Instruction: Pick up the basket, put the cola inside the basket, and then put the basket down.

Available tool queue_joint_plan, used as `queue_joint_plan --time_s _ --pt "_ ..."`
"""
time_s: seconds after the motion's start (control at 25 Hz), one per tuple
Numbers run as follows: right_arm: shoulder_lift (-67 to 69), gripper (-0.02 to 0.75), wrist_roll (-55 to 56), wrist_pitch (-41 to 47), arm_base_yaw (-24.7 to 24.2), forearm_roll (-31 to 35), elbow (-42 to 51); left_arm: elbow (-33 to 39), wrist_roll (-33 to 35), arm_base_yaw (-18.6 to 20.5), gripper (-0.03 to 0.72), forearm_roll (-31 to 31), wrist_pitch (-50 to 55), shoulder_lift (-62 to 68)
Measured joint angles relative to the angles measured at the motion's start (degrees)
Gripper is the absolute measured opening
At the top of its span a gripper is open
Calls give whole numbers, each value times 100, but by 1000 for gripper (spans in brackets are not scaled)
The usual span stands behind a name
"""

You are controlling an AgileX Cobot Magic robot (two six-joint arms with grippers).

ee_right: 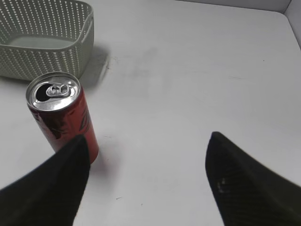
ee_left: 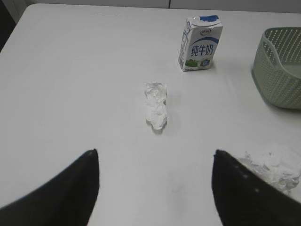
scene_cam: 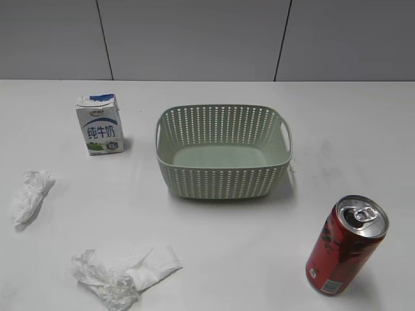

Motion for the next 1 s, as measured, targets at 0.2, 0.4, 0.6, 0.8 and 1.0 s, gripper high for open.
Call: queue_joint_plan --time_s 0.2,0.4,0.6,0.8,1.0 --pt "0 583 0 0 0 0 0 0 0 0 557 0 0 0" --pt "0 583 0 -5 0 0 0 0 0 0 556 0 0 0" --pt "0 583 0 -5 0 0 0 0 0 0 548 7 0 0" --pt "0 583 0 -5 0 0 0 -134 0 0 547 -25 -545 477" --pt "0 583 0 -5 0 0 0 -422 0 0 545 -474 -1659 1813"
